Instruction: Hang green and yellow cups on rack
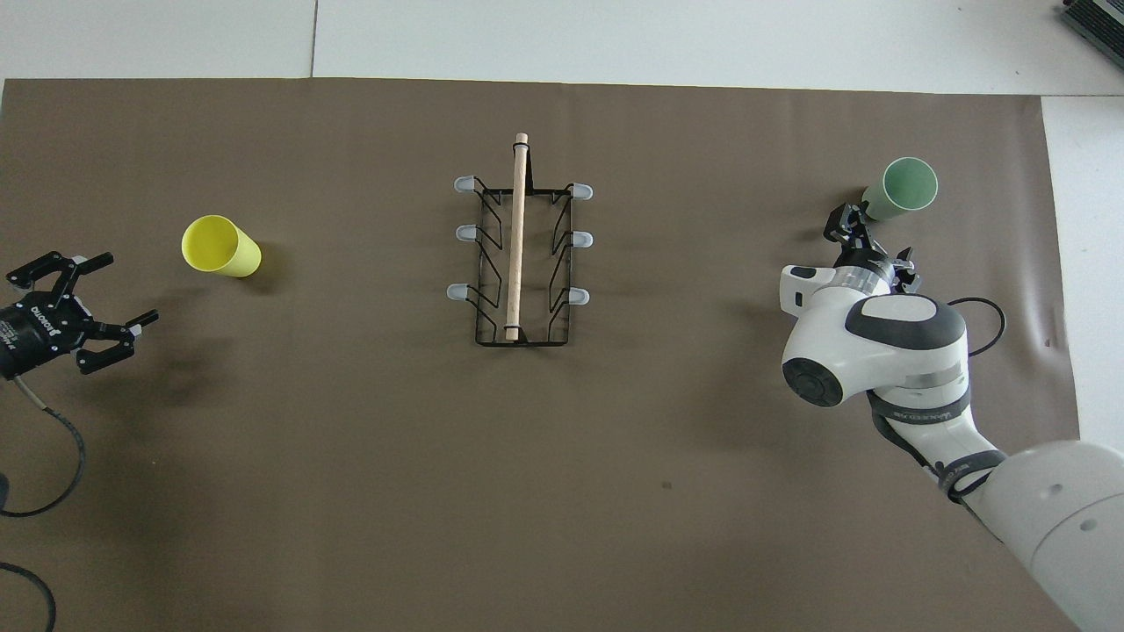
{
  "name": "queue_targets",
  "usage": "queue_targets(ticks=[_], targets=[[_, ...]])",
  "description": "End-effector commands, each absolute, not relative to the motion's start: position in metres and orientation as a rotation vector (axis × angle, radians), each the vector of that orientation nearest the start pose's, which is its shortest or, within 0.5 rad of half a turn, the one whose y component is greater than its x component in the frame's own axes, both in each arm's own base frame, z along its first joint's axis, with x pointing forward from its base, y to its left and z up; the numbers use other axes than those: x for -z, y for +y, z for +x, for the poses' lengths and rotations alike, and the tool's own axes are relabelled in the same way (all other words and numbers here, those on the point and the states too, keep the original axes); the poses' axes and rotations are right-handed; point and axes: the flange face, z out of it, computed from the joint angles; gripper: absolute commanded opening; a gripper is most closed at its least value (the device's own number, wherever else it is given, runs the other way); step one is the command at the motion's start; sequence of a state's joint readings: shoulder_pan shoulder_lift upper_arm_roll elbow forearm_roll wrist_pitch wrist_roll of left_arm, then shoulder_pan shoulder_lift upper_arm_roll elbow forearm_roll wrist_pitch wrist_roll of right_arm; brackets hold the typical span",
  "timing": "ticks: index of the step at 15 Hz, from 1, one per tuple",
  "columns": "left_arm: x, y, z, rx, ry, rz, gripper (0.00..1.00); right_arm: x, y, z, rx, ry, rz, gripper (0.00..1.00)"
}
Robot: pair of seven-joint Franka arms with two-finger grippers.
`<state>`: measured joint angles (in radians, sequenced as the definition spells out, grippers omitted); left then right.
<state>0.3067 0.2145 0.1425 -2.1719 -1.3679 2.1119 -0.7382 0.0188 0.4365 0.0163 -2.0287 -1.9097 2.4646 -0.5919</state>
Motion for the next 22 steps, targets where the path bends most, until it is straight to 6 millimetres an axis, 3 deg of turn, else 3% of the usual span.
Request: queue_targets(ticks=[1,6,8,17,22], targets=[[-0.281,0.199,0.508,0.405,1.848,0.981,1.0,-0.224,0.02,0.611,0.294,1.905,0.842,1.0],[-0.253,0.17,0.503,0.384,1.797,0.979,1.0,-0.218,0.011,0.623,0.284,1.91,0.811,1.0],[-0.219,0.167,0.502,0.445,1.78,0.936,1.0,-0.216,0.007,0.629,0.285,1.909,0.781,1.0],[-0.218,0.149,0.516,0.421,1.747,0.817,1.0,-0.211,0.002,0.644,0.233,1.948,0.719,1.0],[-0.221,0.131,0.529,0.416,1.73,0.776,1.0,-0.212,-0.017,0.647,0.213,1.946,0.692,1.0]])
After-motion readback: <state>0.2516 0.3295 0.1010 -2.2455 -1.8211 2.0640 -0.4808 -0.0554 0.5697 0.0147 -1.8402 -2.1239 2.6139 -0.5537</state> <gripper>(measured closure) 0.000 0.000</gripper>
